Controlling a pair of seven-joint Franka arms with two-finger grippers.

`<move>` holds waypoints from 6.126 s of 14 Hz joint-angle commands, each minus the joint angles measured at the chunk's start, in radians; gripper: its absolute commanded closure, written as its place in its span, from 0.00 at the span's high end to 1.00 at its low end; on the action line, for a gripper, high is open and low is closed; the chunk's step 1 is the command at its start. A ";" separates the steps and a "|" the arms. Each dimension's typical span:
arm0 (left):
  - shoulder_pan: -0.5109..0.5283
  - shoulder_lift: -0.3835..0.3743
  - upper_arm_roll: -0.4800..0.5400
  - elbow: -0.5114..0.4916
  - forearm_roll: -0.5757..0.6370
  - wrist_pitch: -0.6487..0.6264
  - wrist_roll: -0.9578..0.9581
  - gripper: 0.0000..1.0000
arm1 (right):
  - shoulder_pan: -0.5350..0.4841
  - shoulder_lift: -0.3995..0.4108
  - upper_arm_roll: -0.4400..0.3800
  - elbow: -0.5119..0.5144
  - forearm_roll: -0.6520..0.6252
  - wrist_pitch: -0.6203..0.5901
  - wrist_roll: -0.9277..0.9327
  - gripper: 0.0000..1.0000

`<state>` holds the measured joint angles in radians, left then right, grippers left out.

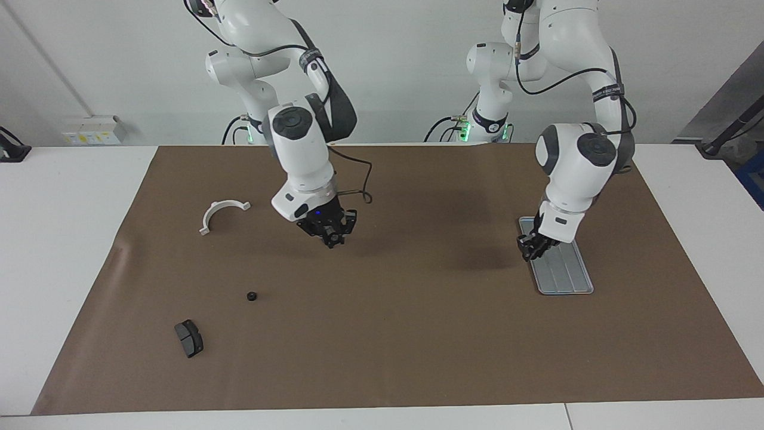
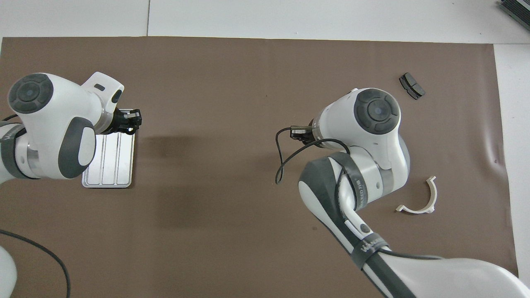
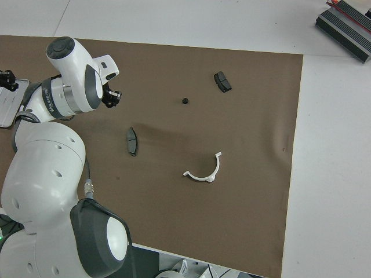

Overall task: Pick bearing gear from pile to tray
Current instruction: 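Place the bearing on the tray while the right gripper sets another mid-table, then reach the left gripper to the second bearing while the right gripper returns, then place the second bearing on the tray while the right gripper grasps the third, then set the third bearing mid-table with the right gripper while the left gripper lifts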

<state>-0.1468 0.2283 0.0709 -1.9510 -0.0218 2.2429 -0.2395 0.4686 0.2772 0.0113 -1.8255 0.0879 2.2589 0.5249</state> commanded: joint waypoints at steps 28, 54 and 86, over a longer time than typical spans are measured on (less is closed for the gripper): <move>-0.494 0.086 -0.011 0.003 0.017 0.116 -0.406 1.00 | -0.229 0.031 -0.019 0.057 -0.119 -0.019 -0.280 1.00; -0.226 0.028 -0.008 0.081 0.006 -0.058 -0.377 0.00 | -0.395 0.203 -0.013 -0.006 -0.060 0.183 -0.649 0.59; -0.006 0.055 -0.016 0.124 -0.099 0.018 -0.029 1.00 | 0.203 0.190 0.053 0.089 -0.100 0.198 0.434 0.00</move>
<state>-0.1035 0.2506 0.0467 -1.8676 -0.0917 2.2751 -0.2049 0.6533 0.4314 0.0663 -1.7389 0.0132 2.4061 0.9183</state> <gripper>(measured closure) 0.000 0.767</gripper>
